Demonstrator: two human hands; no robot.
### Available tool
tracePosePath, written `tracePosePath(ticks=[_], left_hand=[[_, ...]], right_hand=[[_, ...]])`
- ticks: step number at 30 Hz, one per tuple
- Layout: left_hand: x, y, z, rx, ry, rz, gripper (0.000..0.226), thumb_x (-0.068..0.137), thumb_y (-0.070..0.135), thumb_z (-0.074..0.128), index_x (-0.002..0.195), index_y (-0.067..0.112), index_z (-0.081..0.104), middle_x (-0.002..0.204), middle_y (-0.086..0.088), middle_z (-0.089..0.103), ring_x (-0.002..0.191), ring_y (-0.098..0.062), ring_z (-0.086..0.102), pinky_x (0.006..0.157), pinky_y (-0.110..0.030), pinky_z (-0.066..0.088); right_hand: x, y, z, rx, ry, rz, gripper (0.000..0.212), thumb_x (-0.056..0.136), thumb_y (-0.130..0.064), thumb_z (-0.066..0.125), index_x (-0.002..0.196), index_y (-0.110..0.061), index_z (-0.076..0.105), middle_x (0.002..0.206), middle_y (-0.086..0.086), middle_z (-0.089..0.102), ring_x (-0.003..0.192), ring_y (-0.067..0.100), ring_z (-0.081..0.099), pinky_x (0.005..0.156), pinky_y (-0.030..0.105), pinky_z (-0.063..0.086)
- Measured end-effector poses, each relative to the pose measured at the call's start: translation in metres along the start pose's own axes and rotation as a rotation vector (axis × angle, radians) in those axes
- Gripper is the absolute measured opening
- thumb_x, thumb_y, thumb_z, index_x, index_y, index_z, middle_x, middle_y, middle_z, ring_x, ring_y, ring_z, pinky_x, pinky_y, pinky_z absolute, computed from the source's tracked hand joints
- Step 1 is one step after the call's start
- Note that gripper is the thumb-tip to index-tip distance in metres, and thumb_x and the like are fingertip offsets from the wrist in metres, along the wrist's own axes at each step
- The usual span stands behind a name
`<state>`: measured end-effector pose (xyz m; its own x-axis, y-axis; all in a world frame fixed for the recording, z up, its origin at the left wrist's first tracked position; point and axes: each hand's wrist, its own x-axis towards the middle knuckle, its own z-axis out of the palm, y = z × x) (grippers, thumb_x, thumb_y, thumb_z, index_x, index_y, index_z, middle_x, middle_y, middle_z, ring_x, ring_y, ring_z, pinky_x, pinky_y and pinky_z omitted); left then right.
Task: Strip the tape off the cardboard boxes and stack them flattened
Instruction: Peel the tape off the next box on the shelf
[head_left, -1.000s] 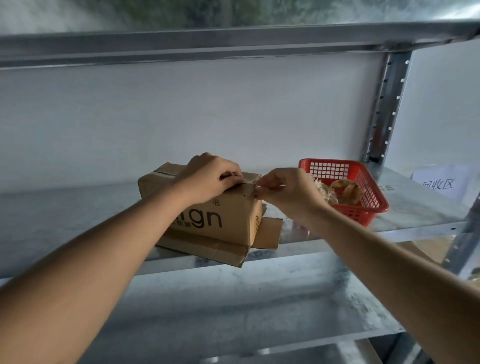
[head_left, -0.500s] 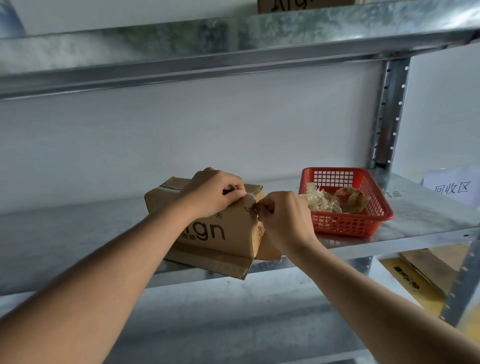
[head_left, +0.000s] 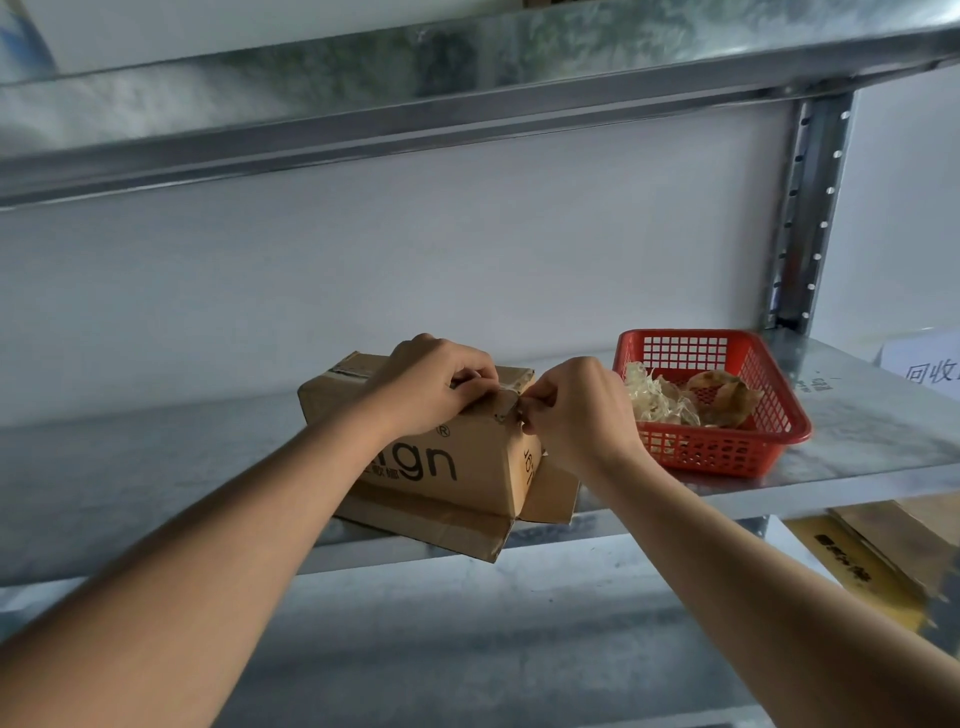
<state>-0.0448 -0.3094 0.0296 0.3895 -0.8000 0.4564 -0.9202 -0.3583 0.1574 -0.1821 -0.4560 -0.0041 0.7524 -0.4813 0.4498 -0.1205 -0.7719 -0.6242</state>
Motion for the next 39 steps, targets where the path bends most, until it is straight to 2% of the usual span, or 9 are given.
tracePosePath(ticks=[5,9,12,16,24,31,33,37,39], left_hand=[[0.001,-0.002,-0.001,0.0,-0.022,0.009,0.011,0.098,0.041,0.068,0.098,0.036,0.078,0.091,0.022,0.074,0.086,0.004,0.065,0.075,-0.022,0.052],[0.001,-0.004,-0.001,0.001,-0.017,0.018,0.011,0.098,0.041,0.067,0.099,0.037,0.078,0.091,0.022,0.074,0.087,0.005,0.065,0.076,-0.022,0.053],[0.001,-0.006,0.0,-0.02,-0.009,0.018,0.011,0.098,0.04,0.068,0.1,0.037,0.078,0.093,0.023,0.075,0.089,0.006,0.065,0.076,-0.019,0.052],[-0.001,-0.01,0.001,-0.074,0.001,0.002,0.011,0.098,0.038,0.069,0.103,0.036,0.079,0.099,0.023,0.075,0.095,0.005,0.066,0.085,-0.028,0.057],[-0.003,-0.013,-0.003,-0.122,-0.014,-0.018,0.015,0.093,0.04,0.073,0.105,0.033,0.08,0.105,0.021,0.076,0.1,0.003,0.068,0.093,-0.039,0.058],[-0.004,-0.01,-0.003,-0.126,-0.034,-0.04,0.016,0.095,0.038,0.073,0.108,0.031,0.08,0.106,0.018,0.076,0.102,0.001,0.068,0.094,-0.04,0.057],[-0.004,-0.01,-0.003,-0.133,-0.031,-0.047,0.016,0.094,0.038,0.074,0.108,0.032,0.08,0.107,0.018,0.076,0.103,0.001,0.069,0.095,-0.04,0.057],[-0.004,-0.009,-0.003,-0.112,-0.023,-0.039,0.015,0.094,0.038,0.074,0.106,0.032,0.08,0.106,0.02,0.076,0.102,0.004,0.068,0.096,-0.038,0.058],[-0.003,-0.008,-0.004,-0.094,-0.037,-0.043,0.014,0.094,0.037,0.074,0.105,0.032,0.079,0.104,0.021,0.076,0.1,0.006,0.067,0.095,-0.038,0.058]], right_hand=[[0.005,-0.003,0.0,-0.101,-0.013,-0.026,0.018,0.088,-0.009,0.062,0.079,-0.006,0.077,0.073,0.011,0.072,0.071,0.029,0.067,0.058,0.042,0.054],[0.009,-0.003,-0.002,-0.114,-0.047,-0.025,0.01,0.085,-0.023,0.075,0.078,-0.016,0.074,0.074,0.001,0.068,0.071,0.023,0.063,0.049,0.026,0.035],[0.013,-0.002,-0.002,-0.1,-0.071,-0.023,0.012,0.085,-0.027,0.077,0.079,-0.017,0.074,0.074,0.0,0.068,0.07,0.021,0.063,0.049,0.025,0.034],[0.015,0.002,0.003,-0.085,-0.082,-0.042,0.012,0.086,-0.03,0.072,0.085,-0.019,0.071,0.08,0.0,0.069,0.076,0.022,0.062,0.051,0.026,0.033],[0.011,0.007,0.001,-0.149,-0.09,-0.252,0.021,0.089,-0.033,0.07,0.093,-0.014,0.065,0.085,0.004,0.069,0.078,0.027,0.063,0.063,0.04,0.053],[0.01,0.021,0.004,-0.178,-0.072,-0.48,0.02,0.095,-0.026,0.067,0.098,-0.008,0.058,0.095,0.008,0.063,0.078,0.031,0.064,0.068,0.047,0.055],[0.011,0.026,0.004,-0.106,-0.057,-0.468,0.015,0.093,-0.023,0.069,0.096,-0.01,0.063,0.094,0.005,0.067,0.08,0.027,0.066,0.071,0.042,0.055],[0.011,0.04,0.006,0.132,-0.042,-0.319,0.007,0.094,-0.014,0.07,0.094,-0.02,0.074,0.085,-0.017,0.072,0.08,-0.003,0.068,0.073,0.018,0.055],[0.008,0.047,0.008,0.265,-0.072,-0.202,0.014,0.096,-0.011,0.069,0.097,-0.022,0.077,0.088,-0.013,0.077,0.087,0.003,0.072,0.082,0.029,0.059]])
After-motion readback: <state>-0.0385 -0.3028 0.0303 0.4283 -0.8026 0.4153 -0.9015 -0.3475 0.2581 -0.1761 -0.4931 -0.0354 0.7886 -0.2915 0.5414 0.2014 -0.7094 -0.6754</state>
